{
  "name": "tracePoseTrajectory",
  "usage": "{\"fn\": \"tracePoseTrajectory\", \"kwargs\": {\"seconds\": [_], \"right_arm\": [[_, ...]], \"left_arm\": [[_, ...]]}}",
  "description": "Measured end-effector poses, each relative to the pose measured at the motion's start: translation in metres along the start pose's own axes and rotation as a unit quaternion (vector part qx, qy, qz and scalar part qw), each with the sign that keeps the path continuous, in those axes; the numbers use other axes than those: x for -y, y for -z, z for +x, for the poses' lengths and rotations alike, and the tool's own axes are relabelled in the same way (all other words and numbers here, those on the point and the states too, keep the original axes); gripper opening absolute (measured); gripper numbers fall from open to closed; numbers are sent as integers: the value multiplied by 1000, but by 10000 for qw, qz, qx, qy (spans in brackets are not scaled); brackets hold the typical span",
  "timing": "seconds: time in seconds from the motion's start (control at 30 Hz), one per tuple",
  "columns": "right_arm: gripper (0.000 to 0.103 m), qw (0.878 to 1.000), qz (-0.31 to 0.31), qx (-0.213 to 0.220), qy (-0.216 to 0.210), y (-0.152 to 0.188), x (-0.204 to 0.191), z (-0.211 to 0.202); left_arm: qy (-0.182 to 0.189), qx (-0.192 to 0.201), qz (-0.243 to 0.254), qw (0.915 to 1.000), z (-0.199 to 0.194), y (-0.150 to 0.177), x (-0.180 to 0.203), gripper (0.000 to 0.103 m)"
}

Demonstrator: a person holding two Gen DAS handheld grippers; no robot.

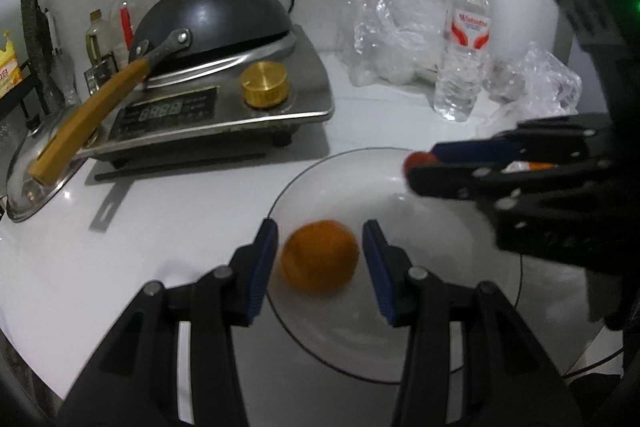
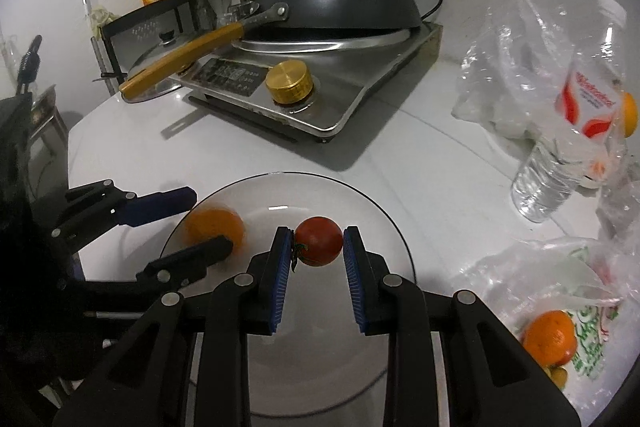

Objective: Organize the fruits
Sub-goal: 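Lower the mandarin onto the plate and open the left gripper, then lower the cherry tomato onto the plate and open the right gripper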

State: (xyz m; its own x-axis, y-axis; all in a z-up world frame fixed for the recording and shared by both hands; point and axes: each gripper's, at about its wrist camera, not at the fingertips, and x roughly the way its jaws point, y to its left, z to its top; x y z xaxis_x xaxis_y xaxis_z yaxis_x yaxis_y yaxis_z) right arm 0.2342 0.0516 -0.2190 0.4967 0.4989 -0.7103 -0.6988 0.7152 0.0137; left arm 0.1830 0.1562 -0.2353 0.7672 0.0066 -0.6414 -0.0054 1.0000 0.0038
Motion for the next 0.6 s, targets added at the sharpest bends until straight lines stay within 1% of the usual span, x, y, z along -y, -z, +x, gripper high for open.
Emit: {"fn": "tracePoseTrajectory", "kwargs": {"seconds": [0.27, 0.6], "right_arm": [[28, 9997, 46, -157, -174, -8, -5, 24], [29, 9985, 34, -351, -415, -15, -19, 39]], "left_arm": [[86, 64, -19, 9999, 2, -3, 0, 45], [210, 74, -252, 9994, -8, 6, -11, 45]]}}
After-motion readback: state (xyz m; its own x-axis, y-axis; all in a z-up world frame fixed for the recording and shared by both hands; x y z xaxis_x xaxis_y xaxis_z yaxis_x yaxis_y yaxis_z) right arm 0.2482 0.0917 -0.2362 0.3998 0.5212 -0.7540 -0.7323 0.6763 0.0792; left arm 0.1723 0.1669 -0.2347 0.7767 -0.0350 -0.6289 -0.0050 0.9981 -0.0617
